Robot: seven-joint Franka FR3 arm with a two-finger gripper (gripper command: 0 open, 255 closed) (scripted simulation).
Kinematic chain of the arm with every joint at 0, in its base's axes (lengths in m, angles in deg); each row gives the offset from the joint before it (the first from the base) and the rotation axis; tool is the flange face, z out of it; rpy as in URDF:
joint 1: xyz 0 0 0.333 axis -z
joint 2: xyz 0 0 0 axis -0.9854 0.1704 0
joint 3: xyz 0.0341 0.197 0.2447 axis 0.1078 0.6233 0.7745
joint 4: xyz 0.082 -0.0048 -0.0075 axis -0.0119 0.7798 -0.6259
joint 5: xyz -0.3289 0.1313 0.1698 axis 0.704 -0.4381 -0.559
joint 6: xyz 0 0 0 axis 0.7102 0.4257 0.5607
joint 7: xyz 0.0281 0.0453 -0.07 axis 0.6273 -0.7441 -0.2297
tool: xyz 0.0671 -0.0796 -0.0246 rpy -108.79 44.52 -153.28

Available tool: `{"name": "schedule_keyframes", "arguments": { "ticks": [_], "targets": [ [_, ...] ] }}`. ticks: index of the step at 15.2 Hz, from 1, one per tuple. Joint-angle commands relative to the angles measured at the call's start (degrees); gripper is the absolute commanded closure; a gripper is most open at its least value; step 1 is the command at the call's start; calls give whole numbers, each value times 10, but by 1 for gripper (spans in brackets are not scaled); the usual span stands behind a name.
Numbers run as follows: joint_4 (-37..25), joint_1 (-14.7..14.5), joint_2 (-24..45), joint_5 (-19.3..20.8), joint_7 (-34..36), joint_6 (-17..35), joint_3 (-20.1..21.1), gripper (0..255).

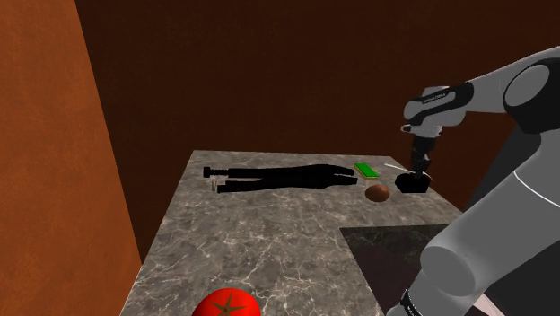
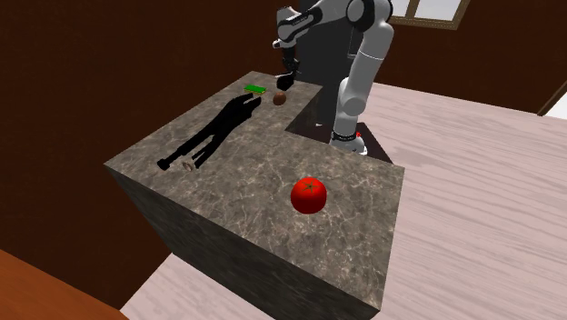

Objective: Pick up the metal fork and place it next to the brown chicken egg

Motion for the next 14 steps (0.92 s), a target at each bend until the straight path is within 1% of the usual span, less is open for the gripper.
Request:
{"name": "schedule_keyframes", "arguments": {
  "ticks": [1, 8, 14],
  "targets": [
    [7, 0, 10, -4, -4, 16, -5, 255],
    [40, -2, 40, -17, -12, 75, -18, 255],
    [63, -4, 75, -36, -24, 126, -28, 255]
  ]
}}
